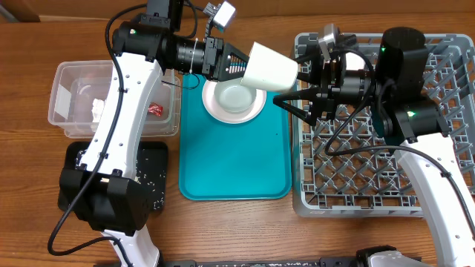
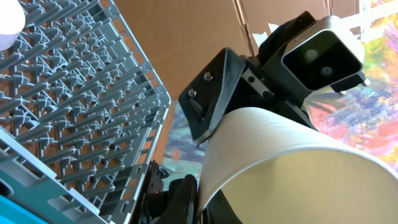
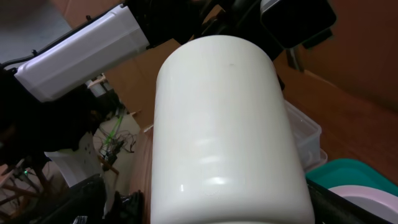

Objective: Sort waste into correct bins and load items into the dishwasher
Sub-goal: 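Close the right gripper on the white cup held by the left gripper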

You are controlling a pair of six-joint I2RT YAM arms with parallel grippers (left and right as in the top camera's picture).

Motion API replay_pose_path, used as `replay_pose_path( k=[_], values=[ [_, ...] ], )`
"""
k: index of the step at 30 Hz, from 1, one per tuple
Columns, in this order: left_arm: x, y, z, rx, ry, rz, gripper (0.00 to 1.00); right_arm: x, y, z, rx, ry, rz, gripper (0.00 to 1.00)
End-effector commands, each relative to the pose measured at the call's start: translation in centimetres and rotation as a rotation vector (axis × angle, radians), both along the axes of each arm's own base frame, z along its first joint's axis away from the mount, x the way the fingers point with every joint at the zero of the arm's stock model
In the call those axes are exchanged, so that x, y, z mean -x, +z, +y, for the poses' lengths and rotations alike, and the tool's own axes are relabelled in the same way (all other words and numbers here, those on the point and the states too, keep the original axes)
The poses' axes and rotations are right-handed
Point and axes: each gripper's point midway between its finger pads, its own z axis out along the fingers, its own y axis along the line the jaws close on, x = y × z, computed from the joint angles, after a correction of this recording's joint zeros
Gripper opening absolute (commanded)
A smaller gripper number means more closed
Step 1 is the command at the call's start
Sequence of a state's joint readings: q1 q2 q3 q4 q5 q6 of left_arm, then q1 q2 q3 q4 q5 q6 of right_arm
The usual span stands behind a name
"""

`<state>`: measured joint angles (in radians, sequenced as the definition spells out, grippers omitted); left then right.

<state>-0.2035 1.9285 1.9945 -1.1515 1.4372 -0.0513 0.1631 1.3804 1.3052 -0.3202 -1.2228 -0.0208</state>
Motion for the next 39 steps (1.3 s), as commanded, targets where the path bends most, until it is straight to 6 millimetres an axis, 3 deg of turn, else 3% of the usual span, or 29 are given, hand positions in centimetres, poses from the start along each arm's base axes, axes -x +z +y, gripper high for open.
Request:
replay_pose_path(
  k=[1, 20, 25, 29, 35, 39],
  values=[
    [0.1, 0.1, -0.2, -0.013, 0.001, -0.043, 0.04, 0.1, 1.1, 0.0, -0.005, -0.003, -0.057, 0.95],
    [0.0, 0.1, -0.3, -0.016, 0.001, -0.044, 0.04, -3.0, -1.9, 0.1, 0.03, -0.064, 0.013, 0.87],
    [0.0, 0.0, -0.3, -0.021, 0.004, -0.046, 0.04, -3.0, -1.4, 0.2, 0.018, -0.052, -0.014, 0.84],
    [0.0, 0.0, -0.3, -0.022, 0.005, -0.046, 0.04, -1.8, -0.5, 0.5, -0.016, 0.028, -0.048, 0.83],
    [0.0, 0.0, -0.3, -0.023, 0.005, -0.047, 0.04, -1.6, -0.6, 0.5, -0.018, 0.038, -0.033, 0.77],
    [0.0, -0.1, -0.3, -0.024, 0.005, -0.053, 0.04, -1.6, -0.7, 0.5, -0.015, 0.034, -0.026, 0.65]
  ],
)
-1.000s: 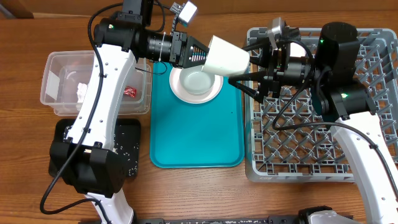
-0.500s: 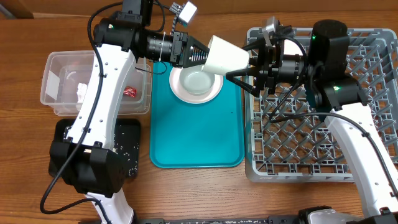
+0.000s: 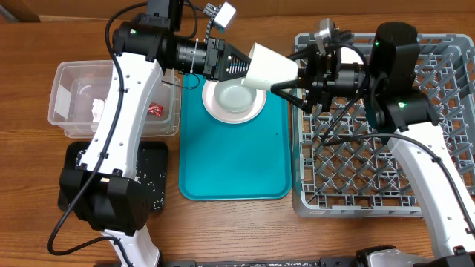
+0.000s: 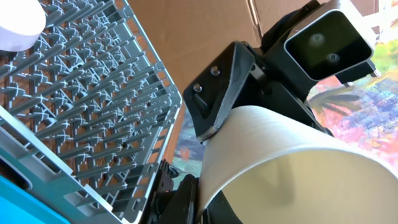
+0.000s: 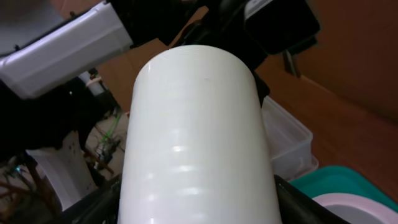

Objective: Sort waste into correct bins and load items into the dishwasher
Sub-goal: 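Close the right gripper on the white cup held by the left gripper, then release the cup from the left gripper and carry it right into the rack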

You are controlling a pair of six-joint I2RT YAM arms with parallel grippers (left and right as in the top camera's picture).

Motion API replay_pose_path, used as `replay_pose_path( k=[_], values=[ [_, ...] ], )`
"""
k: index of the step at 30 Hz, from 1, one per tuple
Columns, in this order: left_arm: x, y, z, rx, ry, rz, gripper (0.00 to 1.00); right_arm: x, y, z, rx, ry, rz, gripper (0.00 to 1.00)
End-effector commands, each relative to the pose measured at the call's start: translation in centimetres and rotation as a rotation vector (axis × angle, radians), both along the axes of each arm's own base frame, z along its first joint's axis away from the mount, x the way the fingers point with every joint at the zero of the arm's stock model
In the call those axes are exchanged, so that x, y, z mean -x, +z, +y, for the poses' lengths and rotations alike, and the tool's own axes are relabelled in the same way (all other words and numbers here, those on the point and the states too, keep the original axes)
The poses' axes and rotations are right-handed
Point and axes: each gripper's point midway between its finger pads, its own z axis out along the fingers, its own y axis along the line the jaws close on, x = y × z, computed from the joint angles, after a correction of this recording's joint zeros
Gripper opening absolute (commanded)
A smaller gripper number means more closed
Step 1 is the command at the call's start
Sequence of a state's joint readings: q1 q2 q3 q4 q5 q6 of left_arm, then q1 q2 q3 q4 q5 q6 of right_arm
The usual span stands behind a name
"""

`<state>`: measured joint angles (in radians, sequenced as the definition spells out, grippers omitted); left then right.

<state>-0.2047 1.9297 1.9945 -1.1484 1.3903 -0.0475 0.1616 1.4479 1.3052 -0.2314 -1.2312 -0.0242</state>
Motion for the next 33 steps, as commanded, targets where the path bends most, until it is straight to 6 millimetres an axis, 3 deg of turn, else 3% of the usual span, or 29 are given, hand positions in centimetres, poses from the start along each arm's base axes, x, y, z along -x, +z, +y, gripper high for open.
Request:
replay_pose_path(
  k=[1, 6, 11, 19, 21, 26, 33],
  values=[
    [0.3, 0.5, -0.3, 0.008, -0.012, -0.041, 0.04, 0.3, 0.4, 0.2, -0.009, 0.028, -0.002, 0.64],
    [-0.2, -0.5, -0.1, -0.051, 0.018, -0.049, 0.06, 0.3, 0.4, 0.1, -0.009, 0.026, -0.003, 0.62],
    [-1.0, -1.6, 0.2, -0.117, 0.058, -0.057, 0.2, -0.3, 0.1, 0.0, 0.005, -0.012, 0.004, 0.61],
    [-5.0, -6.0, 4.5, -0.408, 0.295, -0.031, 0.38, -3.0, -3.6, -1.3, 0.123, -0.229, 0.149, 0.59],
    [-5.7, -6.5, 5.8, -0.445, 0.349, 0.001, 0.57, -3.7, -4.8, -2.0, 0.167, -0.3, 0.184, 0.57],
    [-6.4, -7.6, 7.9, -0.512, 0.415, 0.038, 0.78, -5.7, -8.7, -5.2, 0.336, -0.543, 0.277, 0.56],
    [-6.1, -9.3, 9.4, -0.637, 0.458, 0.069, 0.99, -7.1, -13.1, -12.1, 0.578, -0.953, 0.403, 0.55]
  ],
)
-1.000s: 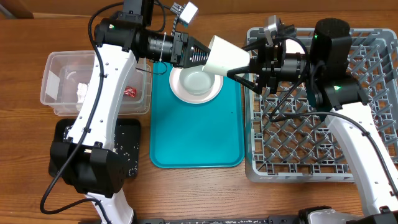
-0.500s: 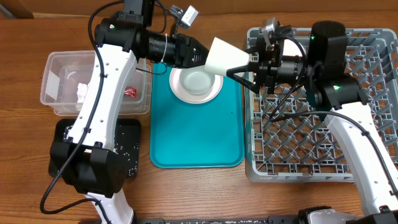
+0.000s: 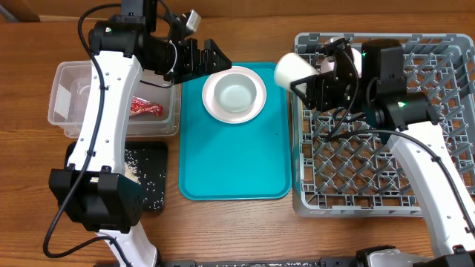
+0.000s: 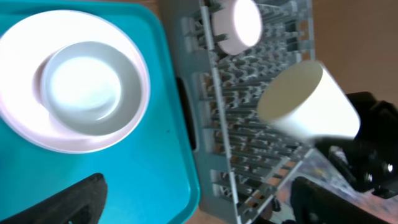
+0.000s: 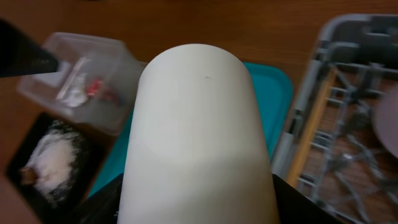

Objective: Sort waste into correct bins and load items into the dishwasher
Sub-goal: 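Release the cup from the left gripper and carry it right into the rack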

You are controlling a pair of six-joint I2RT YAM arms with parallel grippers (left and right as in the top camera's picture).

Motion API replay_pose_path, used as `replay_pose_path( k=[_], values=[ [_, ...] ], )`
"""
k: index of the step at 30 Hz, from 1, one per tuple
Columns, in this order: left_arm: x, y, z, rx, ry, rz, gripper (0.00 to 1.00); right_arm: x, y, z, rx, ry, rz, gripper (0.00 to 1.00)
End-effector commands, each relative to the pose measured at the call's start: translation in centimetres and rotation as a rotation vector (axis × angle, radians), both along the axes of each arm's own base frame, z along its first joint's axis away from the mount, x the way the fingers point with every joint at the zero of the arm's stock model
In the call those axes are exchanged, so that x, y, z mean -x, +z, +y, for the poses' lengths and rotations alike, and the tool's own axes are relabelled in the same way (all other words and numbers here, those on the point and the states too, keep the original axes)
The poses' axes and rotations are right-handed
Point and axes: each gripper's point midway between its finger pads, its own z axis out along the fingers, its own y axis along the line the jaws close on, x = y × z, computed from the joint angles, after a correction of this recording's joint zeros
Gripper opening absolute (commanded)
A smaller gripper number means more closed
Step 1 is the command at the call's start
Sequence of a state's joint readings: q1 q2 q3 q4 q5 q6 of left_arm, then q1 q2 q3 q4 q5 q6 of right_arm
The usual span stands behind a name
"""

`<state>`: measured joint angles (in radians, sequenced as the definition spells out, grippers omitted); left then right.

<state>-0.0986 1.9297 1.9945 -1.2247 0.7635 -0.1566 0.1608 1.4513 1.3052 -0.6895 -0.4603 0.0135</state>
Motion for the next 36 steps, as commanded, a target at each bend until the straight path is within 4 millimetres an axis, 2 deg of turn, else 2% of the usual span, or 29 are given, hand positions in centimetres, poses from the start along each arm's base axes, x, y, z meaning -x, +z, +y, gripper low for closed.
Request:
replay_pose_path(
  k=[1, 4, 7, 18, 25, 32, 36],
  values=[
    [-0.1, -0.6, 0.9, -0.089, 0.032, -0.004, 1.0, -1.7, -1.4, -5.3, 0.202, -0.286, 0.014, 0.55],
    [0.1, -1.1, 1.4, -0.119, 0.043, 0.012, 1.0, -1.3, -2.3, -6.9, 0.264, -0.36, 0.05, 0.55],
    [-0.1, -1.4, 1.8, -0.149, 0.056, 0.008, 1.0, -0.9, -3.2, -7.5, 0.296, -0.376, 0.085, 0.54],
    [-0.4, -2.3, 3.2, -0.241, 0.093, 0.007, 1.0, -0.2, -6.8, -7.5, 0.339, -0.357, 0.207, 0.54],
    [-0.7, -2.7, 4.1, -0.297, 0.117, 0.001, 1.0, 1.0, -7.5, -7.7, 0.357, -0.351, 0.264, 0.54],
    [-0.8, -2.9, 4.7, -0.33, 0.131, -0.003, 1.0, 1.2, -8.0, -7.4, 0.336, -0.35, 0.289, 0.54],
    [-0.8, -2.9, 4.7, -0.33, 0.131, -0.003, 1.0, 1.3, -8.9, -7.4, 0.342, -0.347, 0.307, 0.55]
  ],
)
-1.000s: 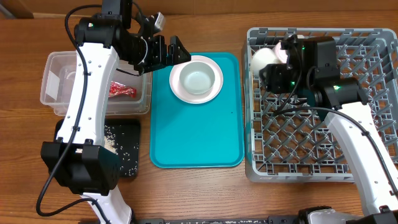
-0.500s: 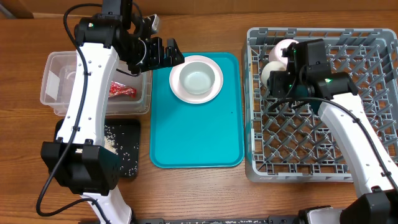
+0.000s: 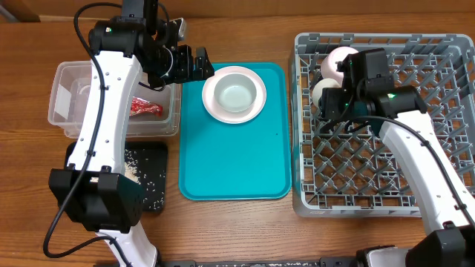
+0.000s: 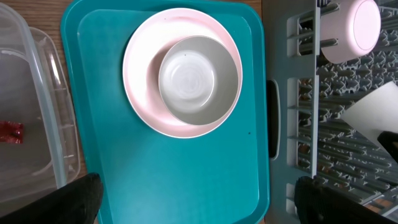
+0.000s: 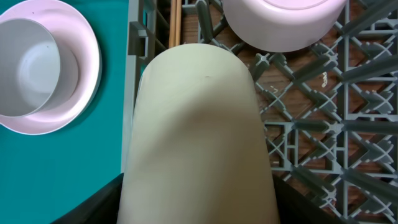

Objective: Sort waste into correct bins and load items into the dishwasher
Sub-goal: 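Release the cup from the left gripper and carry it right into the rack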

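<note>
My right gripper point(image 3: 332, 96) is shut on a white paper cup point(image 5: 199, 130), holding it over the left part of the grey dish rack point(image 3: 386, 178). The cup point(image 3: 323, 92) is just in front of an upturned pink bowl point(image 3: 340, 56). Whether the cup touches the rack cannot be told. On the teal tray point(image 3: 234, 163) a pink plate point(image 4: 142, 87) carries a grey-white bowl point(image 4: 198, 79). My left gripper point(image 3: 190, 65) hangs open and empty over the tray's far left corner, with its fingers point(image 4: 84, 199) spread wide.
A clear plastic bin point(image 3: 74, 100) with a red wrapper point(image 3: 145, 107) and scraps of paper stands left of the tray. In front of it is a black tray point(image 3: 148, 159) with white crumbs. The rack's handle point(image 4: 272, 118) faces the tray.
My right gripper has carried the cup from the rack's far left edge to further in over the rack, beside the pink bowl. The left gripper has turned and now looks straight down at the tray.
At the two oldest moments both grippers were at the cup, held in the air over the plate. Then the left gripper had let go and drawn back left, while the right held the cup at the rack's edge. Now the cup is over the rack.
</note>
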You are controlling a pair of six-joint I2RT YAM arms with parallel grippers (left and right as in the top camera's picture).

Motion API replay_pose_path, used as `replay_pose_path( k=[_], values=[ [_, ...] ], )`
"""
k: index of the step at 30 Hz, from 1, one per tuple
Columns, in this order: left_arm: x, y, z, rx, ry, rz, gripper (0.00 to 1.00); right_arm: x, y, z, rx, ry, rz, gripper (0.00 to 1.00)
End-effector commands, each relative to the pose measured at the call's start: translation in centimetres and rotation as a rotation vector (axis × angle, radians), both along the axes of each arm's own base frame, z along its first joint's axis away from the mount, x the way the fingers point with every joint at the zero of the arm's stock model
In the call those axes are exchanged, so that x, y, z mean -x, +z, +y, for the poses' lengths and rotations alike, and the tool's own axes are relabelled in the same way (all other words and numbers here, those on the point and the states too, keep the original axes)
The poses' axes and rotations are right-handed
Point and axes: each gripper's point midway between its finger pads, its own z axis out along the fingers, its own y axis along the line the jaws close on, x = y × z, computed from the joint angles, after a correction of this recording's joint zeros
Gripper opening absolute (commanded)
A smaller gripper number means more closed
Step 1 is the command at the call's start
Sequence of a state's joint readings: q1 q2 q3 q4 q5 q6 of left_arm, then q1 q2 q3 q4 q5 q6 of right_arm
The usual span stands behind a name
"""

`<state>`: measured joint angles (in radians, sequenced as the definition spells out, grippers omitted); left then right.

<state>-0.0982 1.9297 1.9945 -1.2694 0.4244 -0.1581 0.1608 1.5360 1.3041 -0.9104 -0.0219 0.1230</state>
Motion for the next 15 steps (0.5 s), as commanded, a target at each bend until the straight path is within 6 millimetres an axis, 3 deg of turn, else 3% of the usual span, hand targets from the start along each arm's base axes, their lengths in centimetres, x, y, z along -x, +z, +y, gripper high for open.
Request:
replay_pose_path(
  k=[1, 15],
  values=[
    [-0.02, 0.44, -0.06, -0.015, -0.002, -0.016, 1.0, 0.21, -1.43, 0.09, 0.0, -0.005, 0.033, 0.55],
    [-0.03, 0.43, -0.06, -0.015, -0.002, -0.016, 1.0, 0.4, -2.14, 0.06, 0.002, -0.005, 0.051, 0.56]
  ],
)
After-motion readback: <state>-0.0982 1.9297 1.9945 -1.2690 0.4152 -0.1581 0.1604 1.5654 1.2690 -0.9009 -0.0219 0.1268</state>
